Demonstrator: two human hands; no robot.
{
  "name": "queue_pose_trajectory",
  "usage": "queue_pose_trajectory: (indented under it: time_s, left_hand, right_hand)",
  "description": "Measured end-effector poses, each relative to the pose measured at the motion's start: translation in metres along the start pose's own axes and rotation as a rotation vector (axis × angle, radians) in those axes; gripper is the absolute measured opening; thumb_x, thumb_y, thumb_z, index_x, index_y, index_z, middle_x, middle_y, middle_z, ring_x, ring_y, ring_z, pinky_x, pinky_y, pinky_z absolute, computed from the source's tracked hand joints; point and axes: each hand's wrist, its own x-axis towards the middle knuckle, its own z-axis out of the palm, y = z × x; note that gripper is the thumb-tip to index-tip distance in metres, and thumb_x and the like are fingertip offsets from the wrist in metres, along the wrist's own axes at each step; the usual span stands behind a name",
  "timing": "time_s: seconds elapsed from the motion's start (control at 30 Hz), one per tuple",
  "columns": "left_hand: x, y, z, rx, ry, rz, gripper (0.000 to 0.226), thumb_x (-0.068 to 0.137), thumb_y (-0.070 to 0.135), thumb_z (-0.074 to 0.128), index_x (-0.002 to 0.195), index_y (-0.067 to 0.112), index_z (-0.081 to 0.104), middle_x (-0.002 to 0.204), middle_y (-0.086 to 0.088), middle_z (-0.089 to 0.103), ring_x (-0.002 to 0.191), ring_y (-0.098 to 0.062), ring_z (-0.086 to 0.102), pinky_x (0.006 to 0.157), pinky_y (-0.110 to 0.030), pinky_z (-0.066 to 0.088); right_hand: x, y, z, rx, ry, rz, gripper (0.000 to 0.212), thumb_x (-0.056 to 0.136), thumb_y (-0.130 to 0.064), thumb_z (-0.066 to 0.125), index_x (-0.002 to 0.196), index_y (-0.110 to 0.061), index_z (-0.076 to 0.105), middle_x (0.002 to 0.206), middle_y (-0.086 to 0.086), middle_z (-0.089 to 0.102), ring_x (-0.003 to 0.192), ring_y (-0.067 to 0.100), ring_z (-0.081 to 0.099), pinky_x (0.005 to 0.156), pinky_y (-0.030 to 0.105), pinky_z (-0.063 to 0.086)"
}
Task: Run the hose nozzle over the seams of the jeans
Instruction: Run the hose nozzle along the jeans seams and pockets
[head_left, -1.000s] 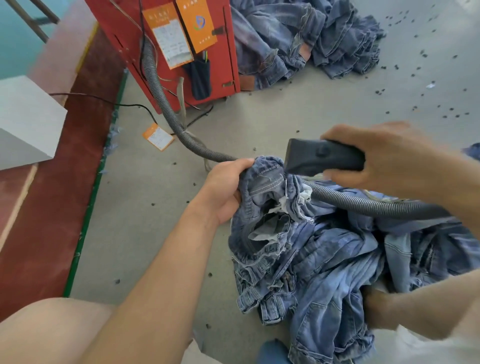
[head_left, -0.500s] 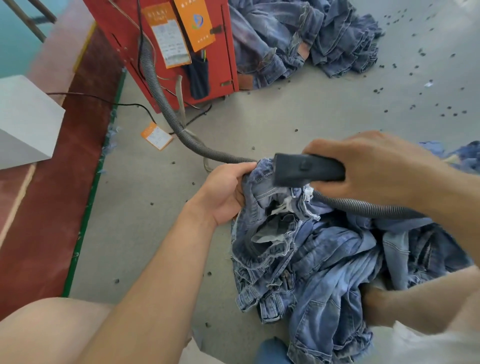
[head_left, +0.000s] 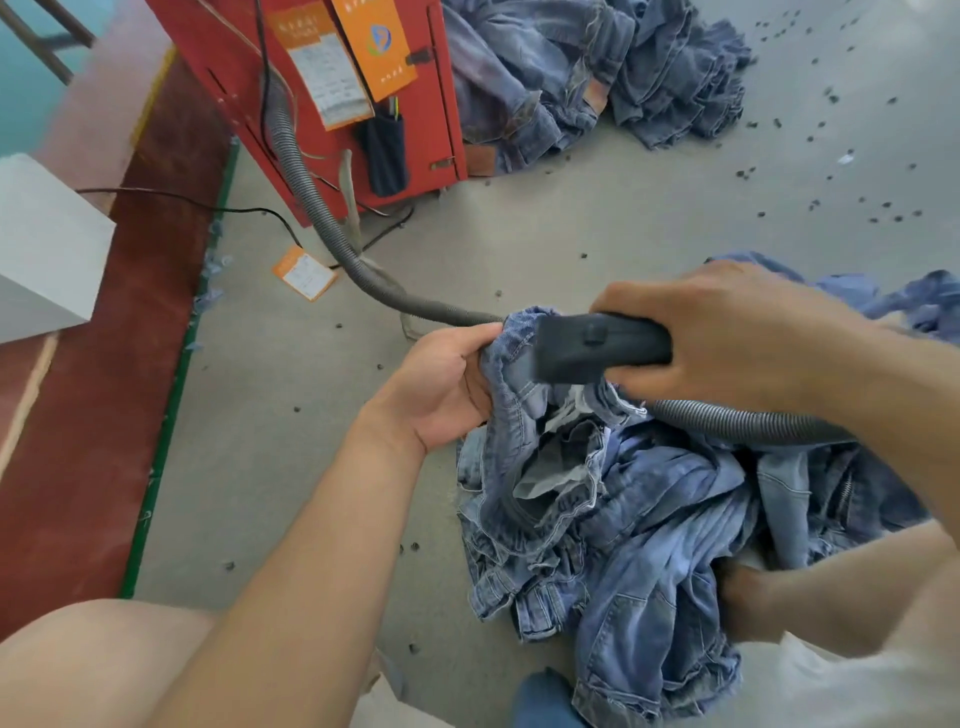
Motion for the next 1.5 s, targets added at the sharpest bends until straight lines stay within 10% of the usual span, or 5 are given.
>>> queue_pose_trajectory:
  time_s: [0.1, 0.53, 0.97, 1.17, 1.5]
  left_hand:
    - [0.000, -0.007, 0.004, 0.001, -0.030, -0.018, 0.047, 0.109, 0.021, 0.039, 0.144, -0.009, 0.050, 0.135, -0.032, 0.050, 0.125, -0.043, 0.052, 0.122, -0.057, 0.023]
    - [0.001, -0.009, 0.012, -0.148, 0.127, 0.024, 0.039, 0.109, 0.019, 0.041, 0.136, -0.001, 0.061, 0.115, -0.015, 0.073, 0.105, -0.028, 0.071, 0.097, -0.040, 0.058]
    - [0.004, -0.011, 0.007, 0.024, 0.041, 0.044, 0.048, 0.110, 0.031, 0.037, 0.133, 0.000, 0.065, 0.136, -0.022, 0.065, 0.128, -0.037, 0.062, 0.106, -0.046, 0.053]
    - [-0.004, -0.002, 0.000, 0.455, -0.040, 0.096, 0.052, 0.079, 0.050, 0.084, 0.115, 0.013, 0.077, 0.119, -0.018, 0.074, 0.109, -0.031, 0.073, 0.096, -0.042, 0.058]
    - [-0.001, -0.017, 0.011, 0.057, -0.254, -0.048, 0.041, 0.105, 0.040, 0.054, 0.133, 0.015, 0.069, 0.142, -0.016, 0.062, 0.128, -0.030, 0.062, 0.102, -0.040, 0.053]
  right_hand:
    - [0.004, -0.015, 0.011, 0.026, 0.008, -0.001, 0.032, 0.083, -0.061, 0.052, 0.110, -0.043, 0.052, 0.070, -0.014, 0.062, 0.059, 0.009, 0.059, 0.053, 0.036, 0.052]
    - [0.026, 0.027, 0.021, 0.721, 0.183, 0.588, 0.053, 0.069, -0.041, 0.095, 0.102, -0.017, 0.061, 0.075, 0.004, 0.068, 0.052, 0.009, 0.064, 0.053, 0.031, 0.055]
    - [0.034, 0.013, 0.048, 0.760, 0.039, 0.468, 0.054, 0.074, -0.009, 0.089, 0.119, -0.018, 0.061, 0.082, 0.008, 0.075, 0.054, 0.017, 0.071, 0.050, 0.022, 0.055]
    - [0.035, 0.032, 0.028, 0.891, -0.080, 0.451, 0.054, 0.074, -0.009, 0.091, 0.118, -0.022, 0.063, 0.073, 0.010, 0.074, 0.056, 0.020, 0.063, 0.055, 0.031, 0.054]
    - [0.050, 0.025, 0.031, 0.651, 0.020, 0.408, 0.058, 0.077, -0.016, 0.091, 0.123, -0.021, 0.055, 0.092, 0.008, 0.069, 0.048, 0.010, 0.065, 0.046, 0.021, 0.051]
